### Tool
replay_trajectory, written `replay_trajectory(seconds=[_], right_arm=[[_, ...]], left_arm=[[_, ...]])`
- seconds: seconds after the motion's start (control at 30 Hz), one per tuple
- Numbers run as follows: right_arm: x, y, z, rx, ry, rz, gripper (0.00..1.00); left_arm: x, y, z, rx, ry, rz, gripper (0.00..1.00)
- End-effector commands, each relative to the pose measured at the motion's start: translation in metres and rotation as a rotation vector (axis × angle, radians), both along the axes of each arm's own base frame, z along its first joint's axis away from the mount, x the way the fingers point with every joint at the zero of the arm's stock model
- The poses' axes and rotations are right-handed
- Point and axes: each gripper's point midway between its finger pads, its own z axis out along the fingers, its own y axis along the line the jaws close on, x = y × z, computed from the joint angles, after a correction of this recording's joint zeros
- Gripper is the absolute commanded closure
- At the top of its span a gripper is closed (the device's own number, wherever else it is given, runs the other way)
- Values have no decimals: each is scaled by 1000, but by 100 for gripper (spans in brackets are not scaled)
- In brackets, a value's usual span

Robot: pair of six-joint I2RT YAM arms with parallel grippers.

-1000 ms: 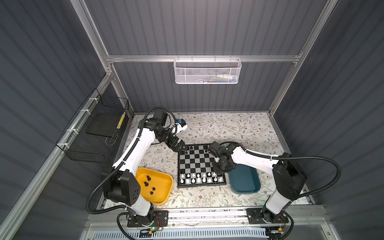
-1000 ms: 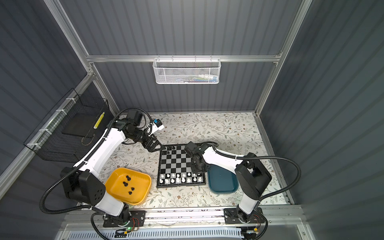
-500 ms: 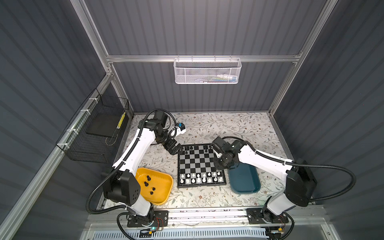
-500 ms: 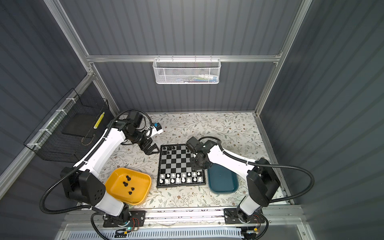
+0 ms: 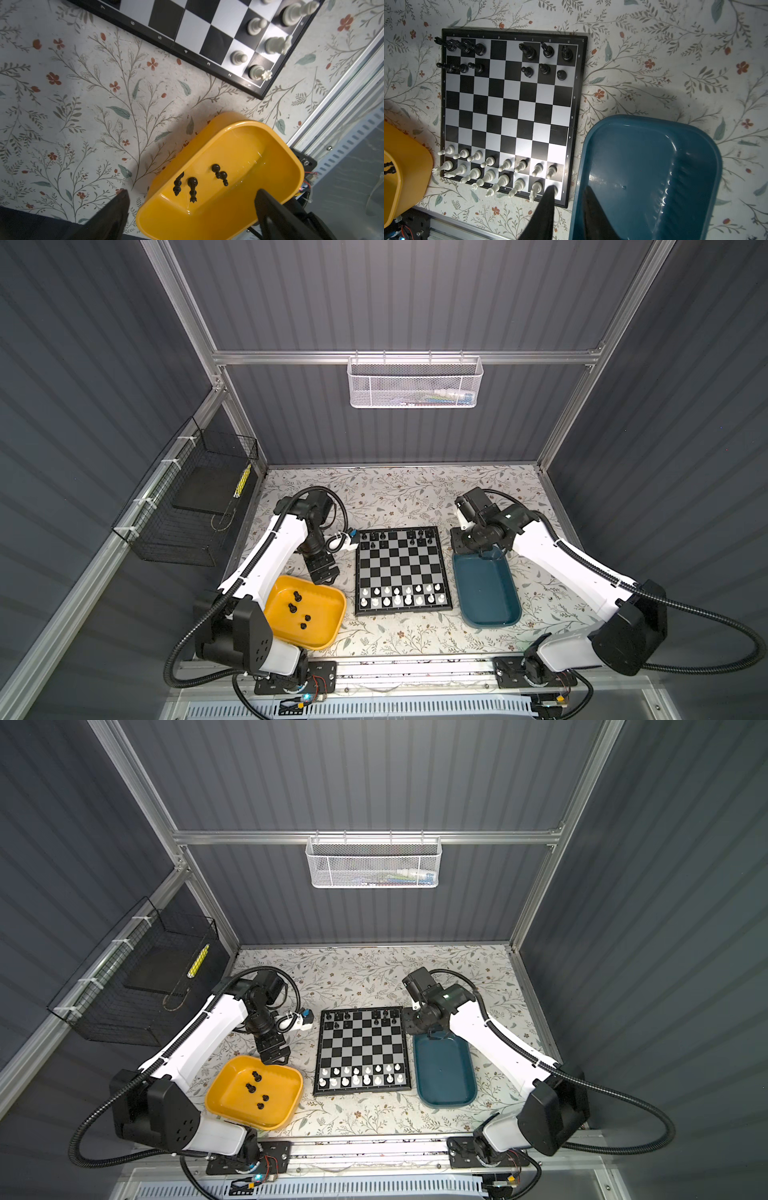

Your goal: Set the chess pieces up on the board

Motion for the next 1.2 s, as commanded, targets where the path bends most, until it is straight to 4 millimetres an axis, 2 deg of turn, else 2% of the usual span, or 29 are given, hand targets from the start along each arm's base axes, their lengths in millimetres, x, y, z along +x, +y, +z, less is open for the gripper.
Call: replay_trajectory(seconds=[0.0, 0.13, 0.23, 0.43, 0.73, 0.83, 1.0, 1.17], right_arm=[[0, -6, 6, -5, -16, 1, 73], [1, -7, 0, 2, -6, -6, 73], [1, -8, -6, 0, 2, -14, 73], [0, -12, -10, -1, 6, -23, 73], [4, -13, -14, 10, 8, -27, 73], [4, -14, -18, -1, 16, -25, 73], [3, -14, -22, 0, 23, -26, 73], [4, -15, -28, -2, 31, -27, 73]], left_arm=[[-6, 9, -7, 47, -10, -72, 6], [-3, 7, -17, 36, -17, -80, 7], [-1, 12, -33, 65, -30, -95, 9], [-4, 21, -61, 115, -21, -96, 19], [1, 11, -63, 53, -65, -56, 30], [3, 10, -68, 52, -75, -60, 39], [0, 10, -71, 49, -67, -59, 40], [1, 8, -71, 36, -77, -55, 47]])
